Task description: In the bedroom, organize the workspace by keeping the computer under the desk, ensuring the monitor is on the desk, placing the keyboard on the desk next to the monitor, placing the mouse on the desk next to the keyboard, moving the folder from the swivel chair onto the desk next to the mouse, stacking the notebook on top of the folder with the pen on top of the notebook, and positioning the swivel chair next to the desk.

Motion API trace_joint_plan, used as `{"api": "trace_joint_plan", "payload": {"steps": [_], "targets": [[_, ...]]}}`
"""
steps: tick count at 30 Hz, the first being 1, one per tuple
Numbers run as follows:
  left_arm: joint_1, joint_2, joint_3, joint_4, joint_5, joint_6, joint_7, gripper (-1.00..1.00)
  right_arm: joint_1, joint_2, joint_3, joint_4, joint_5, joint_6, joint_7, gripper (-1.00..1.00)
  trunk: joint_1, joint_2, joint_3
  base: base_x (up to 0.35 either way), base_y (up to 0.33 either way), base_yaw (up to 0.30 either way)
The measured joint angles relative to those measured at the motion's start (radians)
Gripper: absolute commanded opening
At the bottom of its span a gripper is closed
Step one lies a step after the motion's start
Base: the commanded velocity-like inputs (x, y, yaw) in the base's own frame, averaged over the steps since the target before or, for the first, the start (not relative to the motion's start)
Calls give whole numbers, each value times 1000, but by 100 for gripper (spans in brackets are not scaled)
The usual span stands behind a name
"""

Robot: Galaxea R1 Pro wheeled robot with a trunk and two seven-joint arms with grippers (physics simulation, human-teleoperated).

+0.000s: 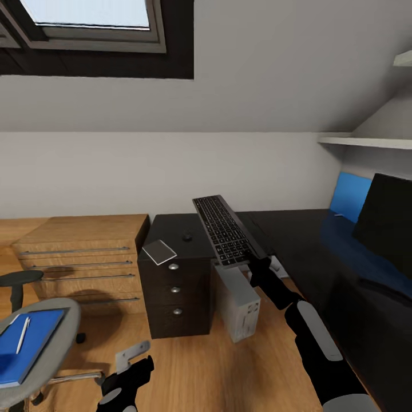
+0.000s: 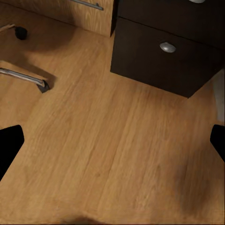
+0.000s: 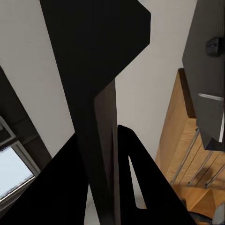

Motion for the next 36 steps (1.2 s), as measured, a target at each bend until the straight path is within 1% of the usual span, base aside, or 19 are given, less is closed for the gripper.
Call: {"api": "trace_joint_plan", "payload": {"steps": [3,7,14,32,36], "targets": [[0,0,-14,0,0,0,1,100,0,1,1,0,1,-3,-5,-100,-12,21,9,-279,-248,0],[0,1,-21,0,0,-1,1,100,0,2,2,0,2,-5,-13,-100,-27,49,22,-279,-248,0],[0,1,-20,0,-1,-1,0,100,0,3,2,0,2,-5,-16,-100,-54,98,44,-286,-215,0],[0,2,-16,0,2,-1,0,100,0,2,1,2,2,-5,-9,-100,-123,224,100,-317,-129,0],[0,2,-15,0,4,0,-1,100,0,2,0,2,-10,-2,-9,-100,-138,252,113,-319,-127,0]]}}
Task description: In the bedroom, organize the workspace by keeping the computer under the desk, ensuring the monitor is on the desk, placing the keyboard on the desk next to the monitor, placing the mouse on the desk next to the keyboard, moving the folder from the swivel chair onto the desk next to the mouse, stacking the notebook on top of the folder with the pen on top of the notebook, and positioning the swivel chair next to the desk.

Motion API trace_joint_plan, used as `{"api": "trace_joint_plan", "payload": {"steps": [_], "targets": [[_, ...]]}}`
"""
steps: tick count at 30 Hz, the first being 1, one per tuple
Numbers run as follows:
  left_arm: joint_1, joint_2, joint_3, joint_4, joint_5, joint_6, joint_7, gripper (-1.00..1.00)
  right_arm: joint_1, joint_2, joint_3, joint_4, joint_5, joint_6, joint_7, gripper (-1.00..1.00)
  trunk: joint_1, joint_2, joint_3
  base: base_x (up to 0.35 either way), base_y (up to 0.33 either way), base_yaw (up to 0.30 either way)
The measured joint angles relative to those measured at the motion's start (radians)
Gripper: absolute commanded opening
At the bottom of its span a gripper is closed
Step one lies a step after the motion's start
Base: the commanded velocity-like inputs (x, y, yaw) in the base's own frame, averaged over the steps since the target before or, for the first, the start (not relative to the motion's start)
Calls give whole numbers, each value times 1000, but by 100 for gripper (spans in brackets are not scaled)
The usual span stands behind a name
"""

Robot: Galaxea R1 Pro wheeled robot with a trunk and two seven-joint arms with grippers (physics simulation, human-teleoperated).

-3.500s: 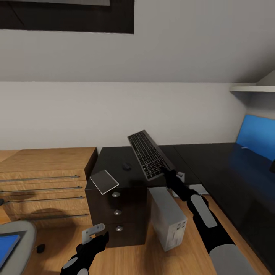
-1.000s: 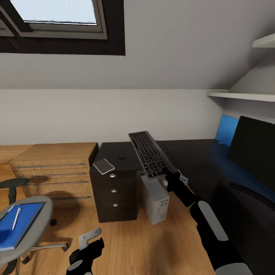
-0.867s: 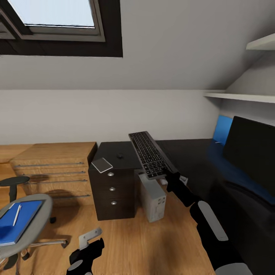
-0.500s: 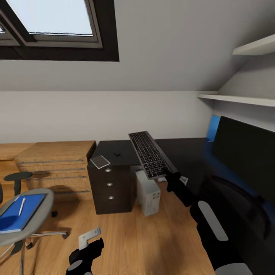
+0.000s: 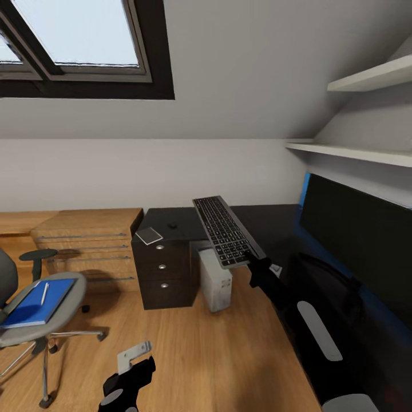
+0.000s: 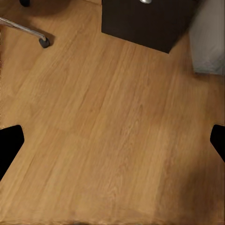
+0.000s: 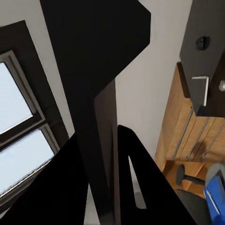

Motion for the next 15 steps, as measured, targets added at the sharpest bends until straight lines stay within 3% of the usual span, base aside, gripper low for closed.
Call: {"api": "trace_joint_plan", "payload": {"steps": [4,6,11,12,15], "targets": [[0,1,2,0,2,0,0,100,0,0,0,2,-48,1,-1,-100,-15,28,13,-319,-128,0],[0,1,3,0,3,0,0,100,0,-1,-1,8,-104,2,-4,-100,-23,42,19,-319,-128,0],[0,1,4,0,3,0,1,100,0,-4,-1,11,-116,2,-6,-100,-42,77,34,-300,-185,0],[0,1,5,0,3,0,1,100,4,-18,0,22,-109,1,-6,-100,-46,84,38,-275,-239,0],[0,0,5,0,2,1,1,100,7,-22,-3,68,-108,-8,-6,-100,-58,105,47,-271,-242,0]]}}
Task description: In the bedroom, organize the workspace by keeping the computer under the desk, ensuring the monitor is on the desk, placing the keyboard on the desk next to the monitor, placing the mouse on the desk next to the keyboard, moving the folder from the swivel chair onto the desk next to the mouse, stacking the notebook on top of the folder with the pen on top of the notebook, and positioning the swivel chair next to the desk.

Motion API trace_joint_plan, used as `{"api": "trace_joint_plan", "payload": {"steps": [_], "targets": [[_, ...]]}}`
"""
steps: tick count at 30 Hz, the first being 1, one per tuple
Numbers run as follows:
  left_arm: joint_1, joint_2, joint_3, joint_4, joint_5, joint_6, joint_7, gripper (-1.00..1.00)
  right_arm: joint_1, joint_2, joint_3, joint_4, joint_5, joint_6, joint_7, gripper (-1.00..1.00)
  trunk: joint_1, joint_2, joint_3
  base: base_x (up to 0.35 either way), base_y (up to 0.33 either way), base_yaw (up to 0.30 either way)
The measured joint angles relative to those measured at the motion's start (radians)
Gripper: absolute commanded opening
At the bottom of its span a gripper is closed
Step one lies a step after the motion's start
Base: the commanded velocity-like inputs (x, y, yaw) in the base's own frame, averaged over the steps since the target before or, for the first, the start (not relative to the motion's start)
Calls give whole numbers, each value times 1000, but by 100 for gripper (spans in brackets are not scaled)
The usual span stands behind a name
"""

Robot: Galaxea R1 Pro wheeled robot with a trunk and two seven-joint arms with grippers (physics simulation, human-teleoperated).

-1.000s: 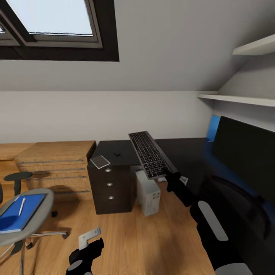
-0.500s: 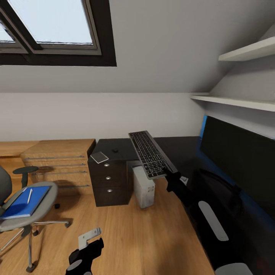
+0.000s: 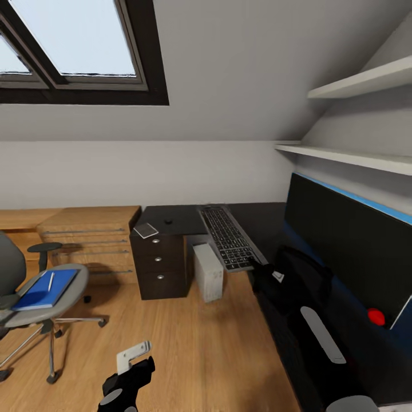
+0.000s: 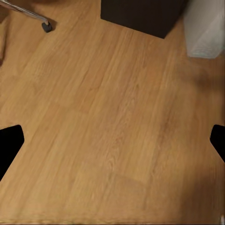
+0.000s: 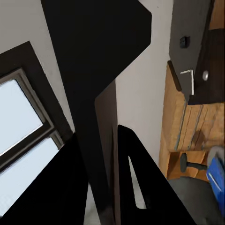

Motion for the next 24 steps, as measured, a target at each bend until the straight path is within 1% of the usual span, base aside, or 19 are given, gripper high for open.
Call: {"api": "trace_joint_plan", "payload": {"steps": [1,2,3,5,6,8,9,10,13,15,16,18,24], "targets": [[0,0,0,0,0,0,0,100,0,0,1,15,7,-2,0,-100,-4,7,3,-267,-243,0],[0,0,-1,0,0,0,1,100,0,0,0,28,2,-5,-1,-100,-4,7,3,-67,-60,0],[0,1,1,0,-1,-1,3,100,-1,0,-2,68,5,-60,-1,-100,-4,7,3,-54,-48,0],[0,2,0,0,-2,-2,4,100,-1,0,-1,71,1,-95,-1,-100,-4,8,3,-20,-18,0],[0,3,0,0,-2,-2,2,100,-1,-2,1,76,7,-173,-2,-100,-4,7,3,-4,-3,0],[0,3,0,0,-1,-3,1,100,-1,-3,0,78,5,-196,-2,-100,-4,7,3,-1,-1,0],[0,3,-1,0,0,-3,0,100,-5,-4,0,121,36,-207,-1,-100,-5,7,3,0,-6,0],[0,3,-1,0,0,-3,0,100,-6,-4,1,160,58,-208,-2,-100,-4,7,3,0,-37,0],[0,3,-1,1,0,-4,0,100,-10,-4,0,181,88,-209,-2,-100,-4,7,3,0,-98,0],[0,3,-2,1,0,-4,0,100,-11,-6,0,193,101,-209,-2,-100,-4,7,3,0,-224,0],[0,3,-2,2,0,-4,0,100,-12,-11,0,198,106,-208,-2,-100,-4,7,3,0,-273,0],[0,3,-3,2,0,-4,0,100,-16,-24,-1,205,110,-206,-5,-100,-4,7,3,0,-298,0],[0,3,-3,2,0,-4,0,100,-37,-35,0,263,110,-200,-10,-100,-4,7,3,0,-242,0]]}}
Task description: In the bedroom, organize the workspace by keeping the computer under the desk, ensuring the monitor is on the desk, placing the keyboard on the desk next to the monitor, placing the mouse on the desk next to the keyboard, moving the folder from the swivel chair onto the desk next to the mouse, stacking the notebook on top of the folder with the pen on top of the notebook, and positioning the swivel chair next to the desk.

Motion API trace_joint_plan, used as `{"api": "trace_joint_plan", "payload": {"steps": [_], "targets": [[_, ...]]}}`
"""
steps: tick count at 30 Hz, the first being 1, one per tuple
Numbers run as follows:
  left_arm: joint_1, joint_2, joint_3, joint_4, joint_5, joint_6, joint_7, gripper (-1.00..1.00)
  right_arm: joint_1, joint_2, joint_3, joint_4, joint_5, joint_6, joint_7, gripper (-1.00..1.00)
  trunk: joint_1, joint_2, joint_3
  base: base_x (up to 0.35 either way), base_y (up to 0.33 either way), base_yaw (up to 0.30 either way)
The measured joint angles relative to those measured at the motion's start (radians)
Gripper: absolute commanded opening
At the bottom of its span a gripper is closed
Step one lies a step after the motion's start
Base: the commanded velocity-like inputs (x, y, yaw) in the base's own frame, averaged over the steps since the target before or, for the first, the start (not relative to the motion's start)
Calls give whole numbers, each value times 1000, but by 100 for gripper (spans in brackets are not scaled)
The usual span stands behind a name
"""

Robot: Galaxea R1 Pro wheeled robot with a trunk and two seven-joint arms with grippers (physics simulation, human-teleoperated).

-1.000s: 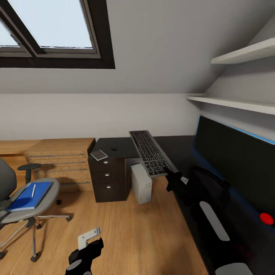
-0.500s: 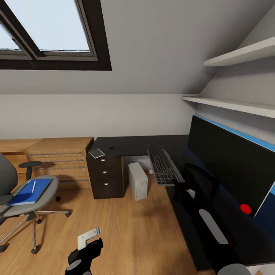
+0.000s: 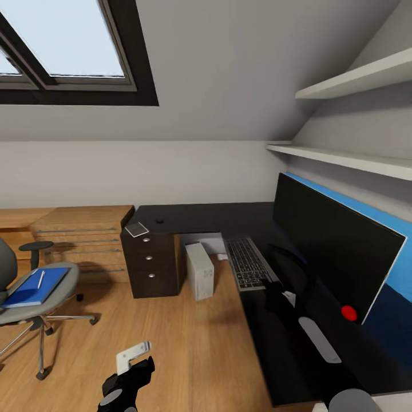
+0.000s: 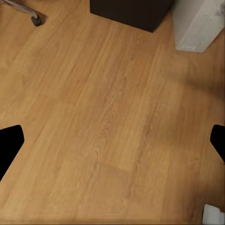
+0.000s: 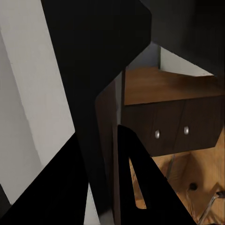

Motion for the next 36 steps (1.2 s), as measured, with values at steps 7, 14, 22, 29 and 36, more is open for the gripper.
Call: {"api": "trace_joint_plan", "payload": {"steps": [7,14,22,29,36], "targets": [[0,1,0,0,0,0,0,100,-8,-1,0,14,-1,1,0,-100,0,0,0,0,-241,0],[0,1,1,0,1,0,0,100,-9,1,3,14,-2,1,0,-100,0,0,0,0,-114,0],[0,1,2,0,1,0,3,100,-9,4,6,18,-4,1,0,-100,0,0,0,0,-5,0],[0,0,2,0,1,0,4,100,-9,8,8,18,-10,-1,1,-100,0,0,0,0,0,0],[0,0,1,0,0,0,4,100,-9,9,9,20,-8,-6,-3,-100,0,0,0,0,0,0]]}}
